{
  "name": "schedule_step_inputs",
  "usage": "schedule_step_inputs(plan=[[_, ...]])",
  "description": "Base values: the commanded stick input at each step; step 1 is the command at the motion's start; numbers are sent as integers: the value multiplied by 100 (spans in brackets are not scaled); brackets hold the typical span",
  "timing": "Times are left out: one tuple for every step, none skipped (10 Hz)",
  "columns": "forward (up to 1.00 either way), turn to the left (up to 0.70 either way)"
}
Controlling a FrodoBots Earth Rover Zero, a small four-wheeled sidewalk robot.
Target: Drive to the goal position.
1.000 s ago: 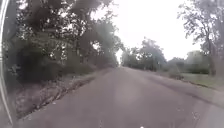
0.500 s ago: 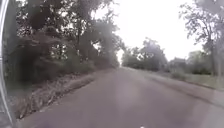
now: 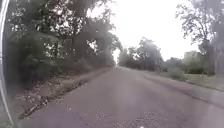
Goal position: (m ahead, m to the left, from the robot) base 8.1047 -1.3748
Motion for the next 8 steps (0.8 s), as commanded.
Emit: schedule_step_inputs(plan=[[70,1],[70,1],[70,1],[70,1],[70,1],[70,1],[70,1],[70,1]])
